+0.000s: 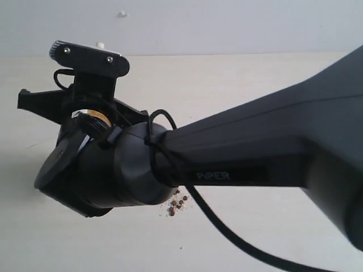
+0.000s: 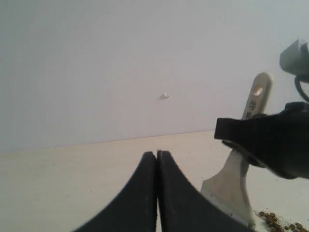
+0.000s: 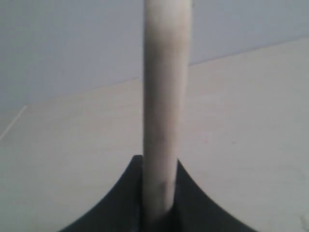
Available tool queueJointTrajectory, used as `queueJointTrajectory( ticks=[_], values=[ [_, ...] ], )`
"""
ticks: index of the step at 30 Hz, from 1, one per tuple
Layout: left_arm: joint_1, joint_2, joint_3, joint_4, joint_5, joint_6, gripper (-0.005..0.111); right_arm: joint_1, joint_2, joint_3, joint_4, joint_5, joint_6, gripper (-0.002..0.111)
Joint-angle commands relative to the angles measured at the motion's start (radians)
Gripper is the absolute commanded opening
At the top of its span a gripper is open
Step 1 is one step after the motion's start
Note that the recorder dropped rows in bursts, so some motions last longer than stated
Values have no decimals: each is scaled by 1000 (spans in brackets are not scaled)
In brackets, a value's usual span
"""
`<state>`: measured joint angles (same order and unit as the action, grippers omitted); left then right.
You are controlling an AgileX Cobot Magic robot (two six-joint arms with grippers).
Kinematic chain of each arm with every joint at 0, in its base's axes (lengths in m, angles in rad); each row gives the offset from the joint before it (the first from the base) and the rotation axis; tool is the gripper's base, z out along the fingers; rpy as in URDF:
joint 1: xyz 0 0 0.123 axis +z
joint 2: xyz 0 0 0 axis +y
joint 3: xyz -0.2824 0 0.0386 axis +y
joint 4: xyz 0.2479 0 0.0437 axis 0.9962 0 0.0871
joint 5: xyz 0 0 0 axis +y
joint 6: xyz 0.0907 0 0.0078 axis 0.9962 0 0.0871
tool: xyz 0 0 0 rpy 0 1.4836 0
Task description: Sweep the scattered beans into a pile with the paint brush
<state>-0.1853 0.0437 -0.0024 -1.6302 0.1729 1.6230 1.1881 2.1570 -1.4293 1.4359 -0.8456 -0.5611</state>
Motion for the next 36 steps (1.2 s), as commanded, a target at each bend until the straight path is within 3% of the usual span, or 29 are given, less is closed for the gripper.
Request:
queueJointTrajectory(
  ticks=[1,8,14,23,36],
  values=[
    [-5,-6,2,2,-1,0,0,5,54,0,-109,95,104,0],
    [-5,-6,2,2,-1,0,0,5,101,0,16,115,20,0],
    [-5,-6,2,2,-1,0,0,5,60,0,134,110,-241,0],
    [-5,-6,2,2,-1,0,0,5,43,0,285,-55,-561,0],
    [-5,-6,2,2,-1,0,0,5,26,0,236,-101,-597,0]
  ],
)
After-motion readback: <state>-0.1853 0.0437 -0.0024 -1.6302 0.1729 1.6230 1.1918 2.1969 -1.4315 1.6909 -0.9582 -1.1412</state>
